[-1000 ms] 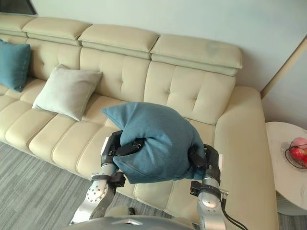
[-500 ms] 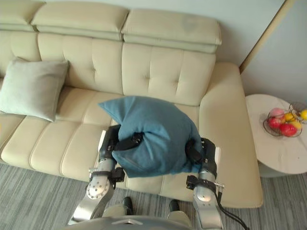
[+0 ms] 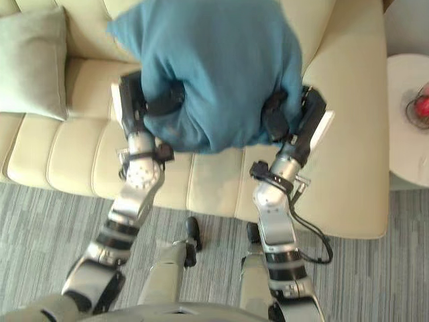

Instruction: Pick up cushions and gather them together orderly.

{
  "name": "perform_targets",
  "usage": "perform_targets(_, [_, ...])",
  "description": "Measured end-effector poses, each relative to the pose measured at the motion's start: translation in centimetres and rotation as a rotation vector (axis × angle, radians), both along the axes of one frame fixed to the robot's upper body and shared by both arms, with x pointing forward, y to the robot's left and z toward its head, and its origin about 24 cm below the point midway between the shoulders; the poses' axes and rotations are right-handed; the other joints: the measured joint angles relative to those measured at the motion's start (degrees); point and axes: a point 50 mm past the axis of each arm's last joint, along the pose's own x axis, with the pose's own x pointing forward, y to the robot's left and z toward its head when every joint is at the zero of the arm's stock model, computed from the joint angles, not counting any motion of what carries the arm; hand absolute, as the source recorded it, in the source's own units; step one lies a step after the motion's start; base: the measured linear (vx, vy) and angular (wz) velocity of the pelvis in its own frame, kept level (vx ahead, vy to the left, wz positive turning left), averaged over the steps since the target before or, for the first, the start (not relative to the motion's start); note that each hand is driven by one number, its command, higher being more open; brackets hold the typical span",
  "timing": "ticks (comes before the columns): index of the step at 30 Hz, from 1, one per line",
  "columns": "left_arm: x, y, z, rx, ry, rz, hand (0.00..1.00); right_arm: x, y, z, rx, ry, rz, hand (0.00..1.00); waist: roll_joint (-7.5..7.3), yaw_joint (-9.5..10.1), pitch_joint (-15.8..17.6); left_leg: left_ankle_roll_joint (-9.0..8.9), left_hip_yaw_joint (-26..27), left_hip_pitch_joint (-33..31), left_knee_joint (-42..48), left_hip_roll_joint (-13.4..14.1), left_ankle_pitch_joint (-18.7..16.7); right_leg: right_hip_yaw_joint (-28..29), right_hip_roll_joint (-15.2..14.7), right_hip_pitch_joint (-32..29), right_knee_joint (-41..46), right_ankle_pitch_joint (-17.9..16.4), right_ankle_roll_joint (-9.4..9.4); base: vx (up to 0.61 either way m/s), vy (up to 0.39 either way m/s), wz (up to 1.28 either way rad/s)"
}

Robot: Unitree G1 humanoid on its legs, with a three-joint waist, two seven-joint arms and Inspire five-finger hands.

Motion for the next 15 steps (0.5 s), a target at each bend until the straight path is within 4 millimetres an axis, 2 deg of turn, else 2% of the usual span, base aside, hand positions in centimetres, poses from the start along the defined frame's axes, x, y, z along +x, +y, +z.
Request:
perform_targets(1, [0.5, 0.1, 1.2, 0.022, -0.026, 0.007, 1.0, 0.2, 0.0, 1.0, 0.009, -0.035, -0.01, 0.0, 0.05, -0.09, 0.68, 0.08, -0.01, -0.71, -0.1, 0.0, 0.36, 0.01, 0.02, -0.7, -0.22, 0.39, -0.02, -0.07, -0.006, 0.01])
perform_targets(2, [1.3, 0.1, 3.7, 0.055, -0.081, 0.019, 1.0, 0.7, 0.0, 3.0, 0.017, -0.104, -0.033, 0.0, 0.03, -0.5, 2.29, 0.13, -0.04, -1.88, -0.37, -0.02, 1.1, 0.01, 0.03, -1.85, -0.61, 1.14, 0.04, -0.05, -0.002, 0.01])
perform_targets(3, [1.5, 0.1, 4.6, 0.064, -0.098, 0.023, 1.0, 0.8, 0.1, 3.6, 0.016, -0.125, -0.042, 0.0, 0.0, -0.59, 2.81, 0.2, -0.04, -2.29, -0.48, -0.02, 1.36, 0.03, 0.03, -2.28, -0.76, 1.39, 0.04, -0.04, 0.001, 0.02])
perform_targets(4, [2.1, -0.2, 7.7, 0.089, -0.158, 0.035, 1.0, 1.3, 0.2, 5.9, 0.027, -0.197, -0.061, 1.0, 0.0, -0.99, 4.62, 0.29, -0.12, -3.79, -0.86, -0.03, 2.21, 0.03, 0.06, -3.36, -1.73, 2.44, 0.13, 0.0, 0.0, 0.0])
perform_targets(6, [2.7, -0.6, 10.9, 0.103, -0.207, 0.049, 1.0, 2.2, 0.1, 8.2, 0.051, -0.25, -0.085, 1.0, 0.02, -1.34, 6.33, 0.33, -0.17, -5.14, -1.84, -0.1, 3.18, 0.0, 0.05, -4.48, -3.07, 3.65, 0.1, 0.0, 0.0, 0.0])
perform_targets(9, [3.1, -0.8, 14.3, 0.092, -0.237, 0.068, 1.0, 3.0, 0.0, 10.5, 0.077, -0.275, -0.115, 1.0, -0.02, -1.5, 8.32, 0.11, -0.2, -6.14, -3.26, -0.01, 4.17, -0.08, 0.27, -5.45, -4.51, 4.77, -0.04, 0.06, 0.01, 0.0])
perform_targets(13, [3.3, -0.7, 15.9, 0.082, -0.231, 0.072, 1.0, 3.6, -0.1, 11.7, 0.094, -0.267, -0.133, 1.0, -0.06, -1.87, 9.28, -0.27, -0.29, -7.29, -4.85, 0.14, 5.0, -0.22, 0.59, -7.14, -4.65, 4.84, -0.06, 0.09, 0.003, 0.01])
perform_targets(15, [3.9, -0.4, 16.5, 0.067, -0.196, 0.062, 1.0, 4.4, -0.2, 12.7, 0.101, -0.255, -0.14, 1.0, -0.07, -2.41, 11.64, -0.7, -1.22, -7.65, -5.55, 0.52, 5.38, -1.04, 1.09, -7.53, -4.66, 4.88, -0.08, 0.16, 0.002, 0.06])
